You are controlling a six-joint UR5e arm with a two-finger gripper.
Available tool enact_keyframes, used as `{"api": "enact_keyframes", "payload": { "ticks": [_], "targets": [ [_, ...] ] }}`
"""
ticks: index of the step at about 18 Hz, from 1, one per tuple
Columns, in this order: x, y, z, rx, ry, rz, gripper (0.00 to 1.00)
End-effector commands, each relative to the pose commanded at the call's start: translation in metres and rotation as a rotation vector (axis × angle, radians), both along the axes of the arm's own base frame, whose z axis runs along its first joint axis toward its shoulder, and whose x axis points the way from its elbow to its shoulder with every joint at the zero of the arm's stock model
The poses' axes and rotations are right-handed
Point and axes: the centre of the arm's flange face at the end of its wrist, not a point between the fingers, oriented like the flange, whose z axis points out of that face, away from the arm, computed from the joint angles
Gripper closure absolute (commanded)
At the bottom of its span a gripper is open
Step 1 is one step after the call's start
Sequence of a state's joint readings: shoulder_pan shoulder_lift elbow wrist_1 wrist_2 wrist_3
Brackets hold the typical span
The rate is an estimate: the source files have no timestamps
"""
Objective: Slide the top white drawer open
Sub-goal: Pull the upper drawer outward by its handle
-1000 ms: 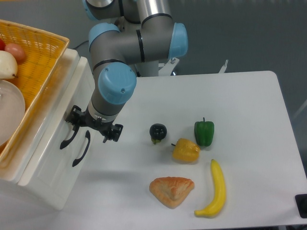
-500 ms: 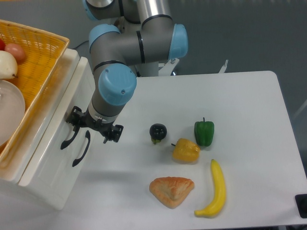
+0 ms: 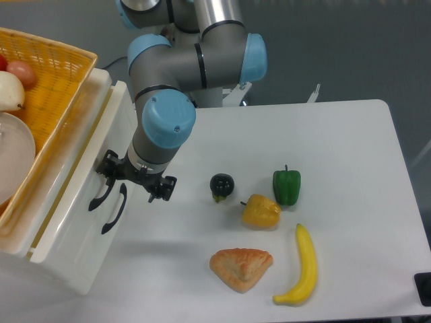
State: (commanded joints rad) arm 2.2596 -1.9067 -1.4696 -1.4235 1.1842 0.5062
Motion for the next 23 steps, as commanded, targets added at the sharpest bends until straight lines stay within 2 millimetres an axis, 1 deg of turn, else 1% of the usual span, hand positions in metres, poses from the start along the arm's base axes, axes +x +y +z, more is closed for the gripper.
{"api": "enact_keyframes", "payload": {
  "ticks": [3, 5, 7, 9, 11, 16, 23],
  "targets": [
    [-0.005, 0.000, -0.005, -0.004, 0.000, 0.000, 0.00],
    [-0.007, -0.001, -0.005, -0.002, 0.002, 0.002, 0.00],
    [-0.014, -0.003, -0.004, -0.001, 0.003, 0.013, 0.00],
    [-0.018, -0.003, 0.000, 0.008, 0.009, 0.010, 0.00],
    [-0.024, -0.005, -0.002, 0.011, 0.010, 0.004, 0.00],
    [-0.031, -0.007, 0.001, 0.016, 0.014, 0.010, 0.00],
    [-0.039, -0.009, -0.005, 0.013, 0.010, 0.011, 0.00]
  ]
}}
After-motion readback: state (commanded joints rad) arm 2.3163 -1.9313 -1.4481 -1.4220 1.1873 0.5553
